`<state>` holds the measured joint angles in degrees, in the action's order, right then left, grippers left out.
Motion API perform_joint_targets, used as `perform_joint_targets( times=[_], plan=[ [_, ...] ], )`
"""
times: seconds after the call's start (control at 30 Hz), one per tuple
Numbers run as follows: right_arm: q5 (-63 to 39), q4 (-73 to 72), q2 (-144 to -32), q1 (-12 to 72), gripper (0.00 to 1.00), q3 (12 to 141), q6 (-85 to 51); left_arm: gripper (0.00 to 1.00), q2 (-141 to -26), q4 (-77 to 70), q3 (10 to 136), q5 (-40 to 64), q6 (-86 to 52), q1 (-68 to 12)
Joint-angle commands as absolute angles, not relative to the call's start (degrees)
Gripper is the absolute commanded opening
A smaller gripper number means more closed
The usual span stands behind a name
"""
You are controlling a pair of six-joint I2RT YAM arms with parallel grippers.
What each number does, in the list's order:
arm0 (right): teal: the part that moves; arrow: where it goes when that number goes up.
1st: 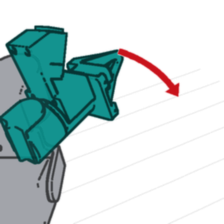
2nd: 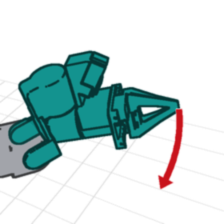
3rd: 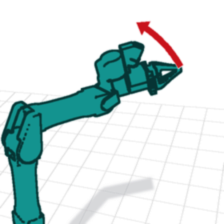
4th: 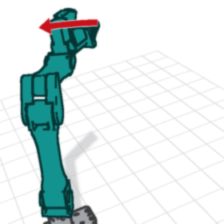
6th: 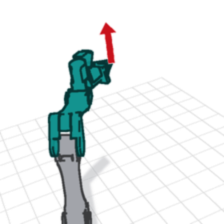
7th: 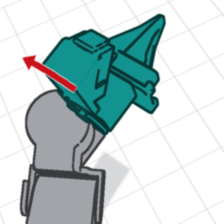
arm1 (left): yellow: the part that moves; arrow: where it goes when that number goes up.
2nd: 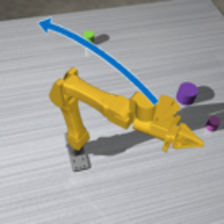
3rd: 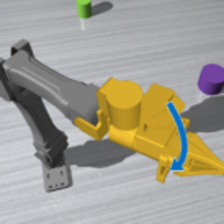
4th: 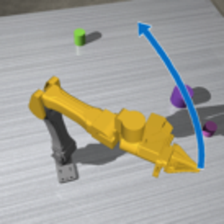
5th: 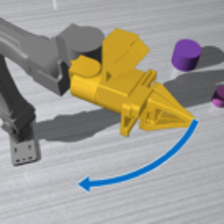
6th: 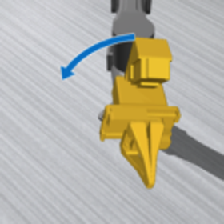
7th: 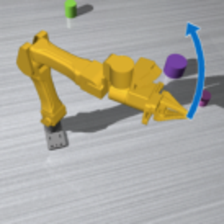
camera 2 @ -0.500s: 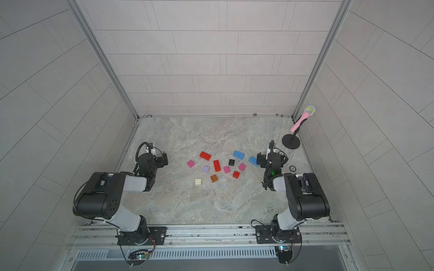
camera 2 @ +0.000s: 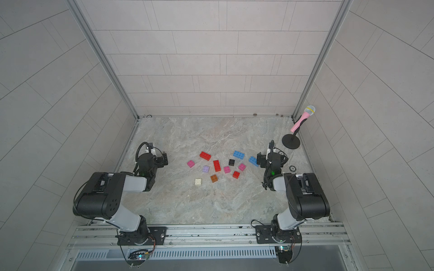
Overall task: Assemble the letter p with lego
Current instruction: Pick up the lego brick from the center of the board.
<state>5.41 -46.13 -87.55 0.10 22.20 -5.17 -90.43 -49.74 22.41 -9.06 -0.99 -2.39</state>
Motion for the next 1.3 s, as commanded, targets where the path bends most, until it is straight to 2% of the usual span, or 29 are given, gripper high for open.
perform_joint_targets(
  times=[0.0,0.23,0.33,0.37,0.43,0.5,0.73,0.87,0.97,1.03,1.27],
  plan=[
    [6.1,-47.3,-88.0,0.4,1.0,23.0,-4.2,1.0,-90.5,-51.7,23.0,-9.2,-0.1,-2.3],
    [6.1,-47.2,-88.0,0.4,1.0,23.1,-4.2,1.0,-90.6,-51.2,23.4,-8.3,-0.4,-2.0],
    [6.5,-49.0,-87.6,0.5,0.94,23.1,-4.2,1.0,-88.9,-48.8,24.2,-12.1,-1.4,-2.0],
    [6.7,-44.1,-85.7,0.6,0.93,24.5,-4.1,1.0,-86.7,-45.3,25.5,-14.8,-2.3,-2.1],
    [7.0,-25.3,-80.6,0.7,0.89,32.5,-4.2,1.0,-80.7,-30.3,31.4,-21.2,-4.7,-2.2],
    [7.6,-15.4,-79.3,1.2,0.87,39.8,-4.9,1.0,-76.8,-16.8,38.2,-26.6,-9.4,-2.2],
    [16.8,18.3,-78.8,6.8,0.86,61.1,-8.9,0.95,-73.7,17.6,63.7,-21.8,-23.0,-4.9],
    [18.7,28.8,-75.9,9.9,0.85,66.4,-16.3,0.91,-76.3,38.0,78.4,-21.4,-26.3,-10.9],
    [15.5,36.3,-73.7,10.3,0.86,70.1,-21.6,0.88,-78.3,49.0,84.5,-13.0,-28.7,-15.7],
    [14.5,40.3,-72.5,10.3,0.87,71.8,-22.8,0.85,-79.8,54.1,85.9,-7.2,-29.0,-20.3],
    [13.3,48.8,-71.9,9.9,0.88,74.6,-21.7,0.8,-84.9,61.4,85.9,-6.9,-30.0,-40.5]
  ],
)
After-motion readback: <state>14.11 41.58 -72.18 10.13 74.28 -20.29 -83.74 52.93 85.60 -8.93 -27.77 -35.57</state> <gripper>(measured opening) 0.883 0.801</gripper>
